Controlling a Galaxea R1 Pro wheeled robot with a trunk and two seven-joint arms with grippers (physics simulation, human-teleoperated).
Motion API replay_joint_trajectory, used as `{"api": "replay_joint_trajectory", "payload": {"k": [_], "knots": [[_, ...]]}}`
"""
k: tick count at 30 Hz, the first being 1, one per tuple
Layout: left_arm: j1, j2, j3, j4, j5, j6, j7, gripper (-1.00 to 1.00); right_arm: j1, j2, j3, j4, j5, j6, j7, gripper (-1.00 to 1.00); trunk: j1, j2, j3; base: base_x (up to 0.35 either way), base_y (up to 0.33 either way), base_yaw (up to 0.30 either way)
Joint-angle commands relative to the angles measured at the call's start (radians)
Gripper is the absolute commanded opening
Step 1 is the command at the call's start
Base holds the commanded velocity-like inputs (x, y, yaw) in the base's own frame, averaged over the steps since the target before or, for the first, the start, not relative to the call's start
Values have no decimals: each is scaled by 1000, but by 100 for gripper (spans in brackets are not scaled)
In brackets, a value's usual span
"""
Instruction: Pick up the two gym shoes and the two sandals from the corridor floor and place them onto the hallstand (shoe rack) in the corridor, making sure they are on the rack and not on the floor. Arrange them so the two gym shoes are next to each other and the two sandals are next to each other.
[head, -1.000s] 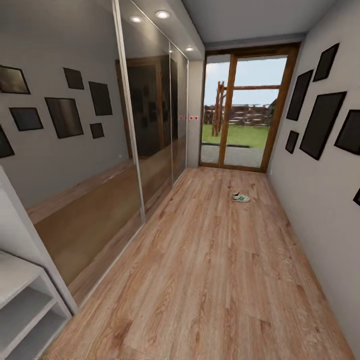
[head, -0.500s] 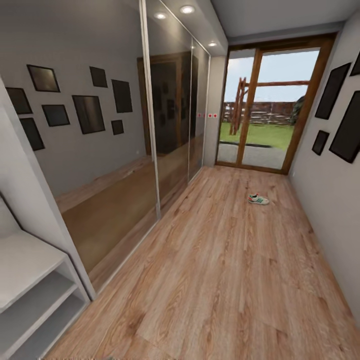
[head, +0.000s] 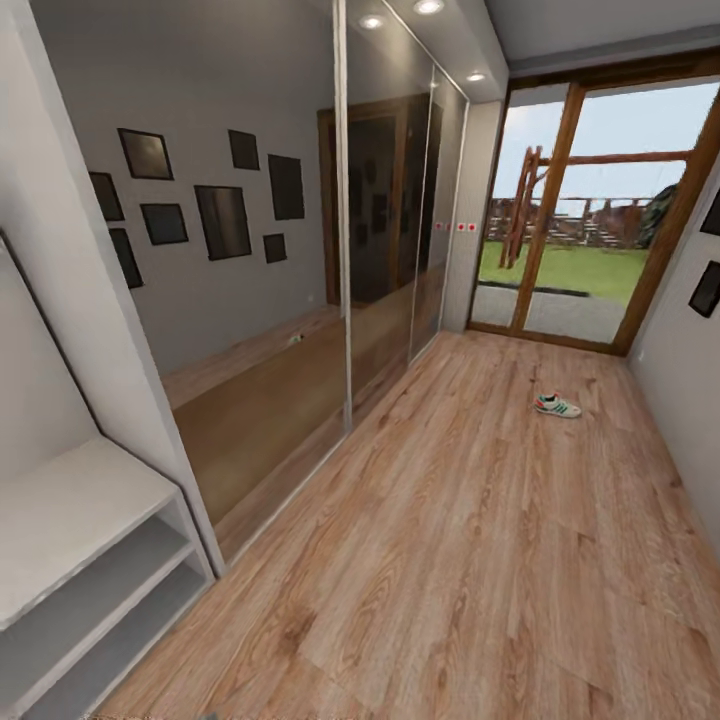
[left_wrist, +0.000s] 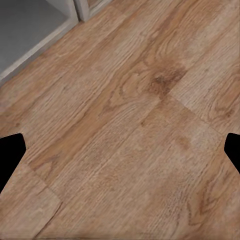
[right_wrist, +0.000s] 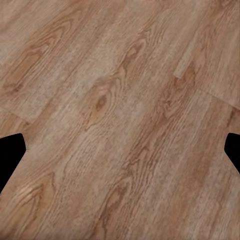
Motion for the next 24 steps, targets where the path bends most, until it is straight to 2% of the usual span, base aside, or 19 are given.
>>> {"api": "replay_joint_trajectory", "payload": {"k": [1,10,24], "knots": [[-1,0,-3,1,5,-3,0,100,0,0,-1,0,0,-3,-1,100,0,0,-2,0,0,242],[-1,2,-3,3,3,-5,-2,100,0,0,-1,0,0,-3,-1,100,0,0,-10,-3,-1,242],[-1,2,-3,3,3,-5,-2,100,0,0,-1,0,0,-3,-1,100,0,0,-23,-215,-155,242]]}}
